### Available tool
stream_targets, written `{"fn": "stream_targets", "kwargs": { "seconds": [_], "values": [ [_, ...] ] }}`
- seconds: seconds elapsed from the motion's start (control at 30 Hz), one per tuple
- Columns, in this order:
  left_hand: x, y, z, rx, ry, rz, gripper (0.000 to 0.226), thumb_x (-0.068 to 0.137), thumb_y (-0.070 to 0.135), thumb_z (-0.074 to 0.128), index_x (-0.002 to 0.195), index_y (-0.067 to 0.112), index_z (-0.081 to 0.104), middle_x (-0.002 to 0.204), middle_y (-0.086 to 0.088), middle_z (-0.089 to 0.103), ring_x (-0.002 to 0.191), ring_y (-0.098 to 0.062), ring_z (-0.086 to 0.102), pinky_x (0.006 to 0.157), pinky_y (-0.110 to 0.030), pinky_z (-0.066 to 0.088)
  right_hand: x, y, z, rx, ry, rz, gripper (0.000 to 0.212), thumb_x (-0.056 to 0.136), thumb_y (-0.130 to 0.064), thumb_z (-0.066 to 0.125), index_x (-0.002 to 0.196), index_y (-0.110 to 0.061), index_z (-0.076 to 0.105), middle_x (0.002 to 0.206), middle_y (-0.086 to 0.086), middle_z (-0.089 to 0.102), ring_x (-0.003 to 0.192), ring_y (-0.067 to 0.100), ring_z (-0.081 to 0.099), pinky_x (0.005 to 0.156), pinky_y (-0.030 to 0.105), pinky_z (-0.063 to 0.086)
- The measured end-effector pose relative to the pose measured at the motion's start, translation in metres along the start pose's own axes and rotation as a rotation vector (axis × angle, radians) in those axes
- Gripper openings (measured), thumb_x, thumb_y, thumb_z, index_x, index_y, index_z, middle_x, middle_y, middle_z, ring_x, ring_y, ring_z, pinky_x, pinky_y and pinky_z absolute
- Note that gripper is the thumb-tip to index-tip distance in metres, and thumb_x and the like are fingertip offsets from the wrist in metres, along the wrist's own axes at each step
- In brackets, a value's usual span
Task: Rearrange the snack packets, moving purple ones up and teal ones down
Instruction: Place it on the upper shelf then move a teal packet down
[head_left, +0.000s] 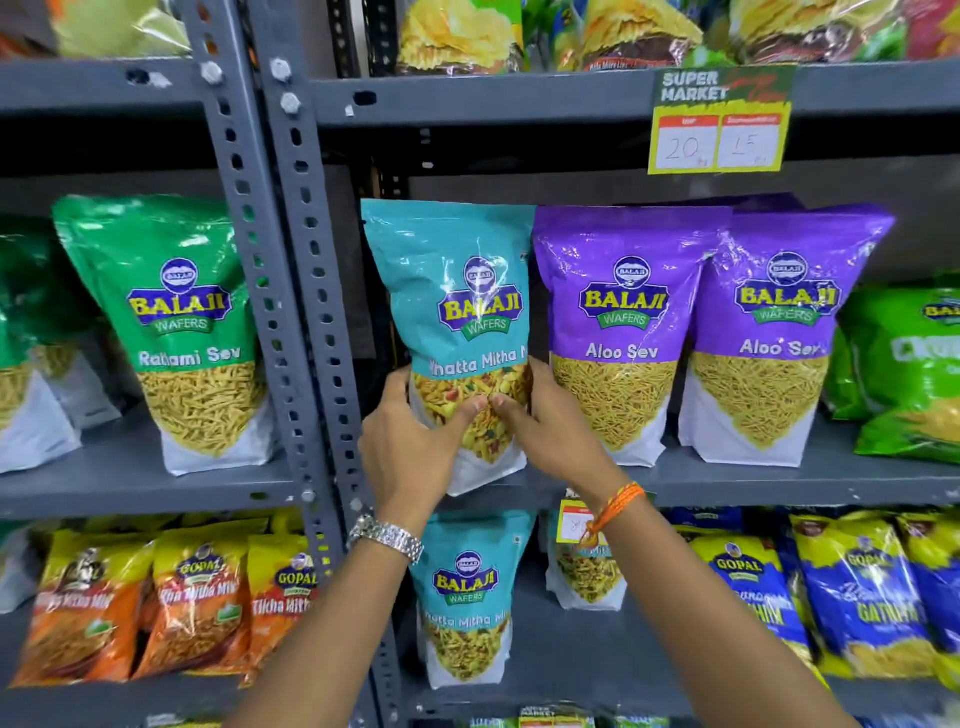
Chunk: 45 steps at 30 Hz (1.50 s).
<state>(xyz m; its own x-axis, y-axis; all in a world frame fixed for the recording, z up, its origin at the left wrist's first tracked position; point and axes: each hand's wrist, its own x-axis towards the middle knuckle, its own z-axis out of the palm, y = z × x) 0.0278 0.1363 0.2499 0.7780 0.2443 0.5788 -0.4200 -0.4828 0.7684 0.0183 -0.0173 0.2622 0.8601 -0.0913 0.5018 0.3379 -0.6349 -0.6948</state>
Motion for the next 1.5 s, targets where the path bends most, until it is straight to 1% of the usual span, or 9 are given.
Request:
{"fn": "stream_targets", "kwargs": {
  "seconds": [0.2,0.4,0.5,0.67,0.87,1.03,1.17,1.33,1.5],
  "values": [
    [-0.017,0.008,-0.015,0.091,0.136,0.028,0.075,0.063,0.069,0.083,0.121,0.025,0.068,0.102,0.001,0.082,0.088,-0.024,0.077,0.068,-0.037,0.061,-0.001,0.013,-0.002,0.212,-0.087,0.020,0.068,0.078,-0.057,0.063,0.135,-0.024,0.046,0.128,0.000,0.069,0.119,0.019,0.066,0.102,0.052,0.053],
    [-0.042,0.019,-0.048,-0.062,0.131,-0.062,0.066,0.057,0.066,0.085,0.112,0.033,0.068,0.096,0.012,0.080,0.087,-0.016,0.078,0.073,-0.045,0.064,-0.017,-0.007,-0.012,0.412,-0.138,0.028,0.060,0.082,-0.011,0.078,0.135,-0.015,0.050,0.115,-0.004,0.070,0.109,0.014,0.067,0.099,0.039,0.056],
    [-0.060,0.020,-0.065,-0.238,0.038,-0.113,0.061,0.052,0.064,0.084,0.106,0.039,0.070,0.095,0.014,0.082,0.088,-0.011,0.080,0.077,-0.049,0.065,-0.039,-0.014,-0.023,0.522,-0.195,0.042,0.056,0.076,-0.005,0.082,0.127,-0.010,0.058,0.116,0.002,0.075,0.108,0.015,0.071,0.094,0.035,0.058],
    [-0.100,0.019,-0.073,-0.372,-0.153,-0.174,0.060,0.054,0.050,0.097,0.107,0.036,0.072,0.099,0.014,0.083,0.091,-0.008,0.080,0.078,-0.038,0.063,-0.091,-0.002,-0.048,0.568,-0.285,0.096,0.050,0.072,-0.016,0.084,0.117,-0.024,0.063,0.102,-0.024,0.077,0.098,-0.007,0.070,0.077,0.009,0.053],
    [-0.171,-0.021,-0.043,-0.364,-0.425,-0.306,0.070,0.049,0.042,0.097,0.114,0.032,0.070,0.106,0.011,0.083,0.095,-0.005,0.078,0.074,-0.019,0.059,-0.181,0.077,-0.046,0.525,-0.241,0.294,0.058,0.069,-0.007,0.088,0.120,-0.020,0.063,0.112,-0.007,0.079,0.104,0.010,0.073,0.086,0.026,0.058],
    [-0.239,-0.068,-0.002,-0.352,-0.614,-0.463,0.073,0.053,0.035,0.101,0.117,0.031,0.066,0.107,0.019,0.081,0.099,0.000,0.076,0.074,-0.011,0.056,-0.255,0.149,-0.035,0.440,-0.177,0.481,0.060,0.054,-0.017,0.092,0.109,-0.013,0.067,0.103,-0.003,0.081,0.097,0.011,0.075,0.077,0.024,0.058],
    [-0.278,-0.105,0.034,-0.275,-0.704,-0.533,0.077,0.048,0.053,0.098,0.114,0.031,0.065,0.109,0.022,0.080,0.102,-0.004,0.077,0.086,-0.030,0.062,-0.291,0.205,-0.019,0.384,-0.162,0.605,0.059,0.051,-0.020,0.093,0.105,-0.016,0.070,0.104,0.000,0.081,0.101,0.020,0.076,0.088,0.046,0.061],
    [-0.291,-0.141,0.083,-0.259,-0.750,-0.600,0.088,0.037,0.066,0.095,0.112,0.030,0.066,0.105,0.013,0.082,0.104,-0.012,0.078,0.096,-0.047,0.061,-0.294,0.250,-0.008,0.375,-0.166,0.696,0.047,0.061,-0.003,0.091,0.099,-0.021,0.071,0.103,-0.002,0.081,0.101,0.020,0.076,0.084,0.035,0.062],
    [-0.258,-0.143,0.125,-0.218,-0.768,-0.587,0.058,0.068,0.019,0.095,0.116,0.019,0.062,0.119,-0.005,0.077,0.114,-0.025,0.073,0.091,-0.032,0.061,-0.247,0.272,-0.008,0.387,-0.168,0.675,0.047,0.071,-0.005,0.087,0.107,-0.027,0.066,0.112,0.001,0.076,0.105,0.015,0.072,0.088,0.034,0.061]
  ]
}}
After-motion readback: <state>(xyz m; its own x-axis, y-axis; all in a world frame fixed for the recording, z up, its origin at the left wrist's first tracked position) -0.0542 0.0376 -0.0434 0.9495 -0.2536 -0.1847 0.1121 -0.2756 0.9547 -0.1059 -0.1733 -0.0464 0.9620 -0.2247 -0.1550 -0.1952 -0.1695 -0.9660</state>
